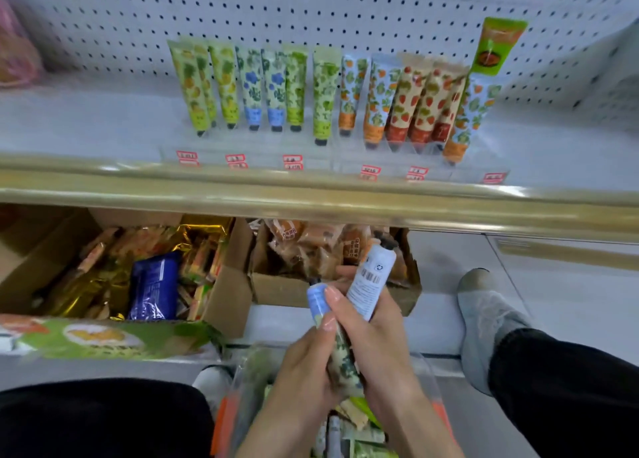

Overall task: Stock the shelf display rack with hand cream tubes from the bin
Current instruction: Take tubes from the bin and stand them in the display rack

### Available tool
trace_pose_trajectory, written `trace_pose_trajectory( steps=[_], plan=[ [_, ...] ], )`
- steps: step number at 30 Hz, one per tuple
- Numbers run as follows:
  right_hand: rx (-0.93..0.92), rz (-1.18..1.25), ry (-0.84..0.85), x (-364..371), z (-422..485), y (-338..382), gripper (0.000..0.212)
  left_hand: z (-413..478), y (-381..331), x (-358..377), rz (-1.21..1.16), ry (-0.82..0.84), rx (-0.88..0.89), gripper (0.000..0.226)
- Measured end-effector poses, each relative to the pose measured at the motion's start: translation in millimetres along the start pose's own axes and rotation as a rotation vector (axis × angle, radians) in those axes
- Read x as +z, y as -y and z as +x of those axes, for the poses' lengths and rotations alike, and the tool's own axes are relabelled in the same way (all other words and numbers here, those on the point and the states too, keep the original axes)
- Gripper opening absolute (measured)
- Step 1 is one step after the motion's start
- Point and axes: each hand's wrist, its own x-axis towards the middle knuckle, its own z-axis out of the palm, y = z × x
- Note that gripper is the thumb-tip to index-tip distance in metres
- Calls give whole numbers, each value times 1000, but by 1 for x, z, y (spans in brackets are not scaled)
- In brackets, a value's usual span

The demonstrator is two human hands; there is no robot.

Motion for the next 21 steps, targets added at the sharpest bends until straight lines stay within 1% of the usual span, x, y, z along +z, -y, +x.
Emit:
trace_pose_trajectory(
  steps=[1, 3, 5, 6, 7, 8, 9, 12, 13, 16, 19, 21],
  plan=[
    [-15, -18, 3, 0, -1, 3, 31, -1, -1, -4, 33, 34, 26, 22],
    [-44, -38, 15, 1, -3, 11, 32, -3, -8, -9, 100, 39, 44, 23],
    [-78, -68, 24, 3, -6, 23, 38, -10, -24, -8, 108, 27, 71, 35],
    [-89, -78, 36, 3, -8, 29, 35, -12, -30, -8, 115, 13, 90, 37],
    [-95, -73, 59, 4, -10, 37, 29, -14, -35, -7, 113, 35, 110, 37],
    [-93, -54, 94, 5, -11, 44, 24, -14, -39, -6, 105, 47, 130, 36],
    [-89, -35, 131, 6, -13, 51, 25, -18, -45, -4, 79, 66, 147, 35],
    [-94, -54, 217, 9, -17, 68, 41, -23, -57, 3, 46, 118, 147, 40],
    [-99, -55, 237, 10, -18, 74, 41, -25, -61, 6, 27, 145, 146, 41],
    [-84, -34, 286, 11, -20, 91, 32, -28, -72, 12, -20, 225, 162, 38],
    [-73, -80, 306, 10, -21, 105, 33, -33, -82, 17, -60, 266, 176, 34],
    [-99, -106, 300, 12, -20, 113, 29, -34, -88, 20, -71, 271, 179, 35]
  ],
)
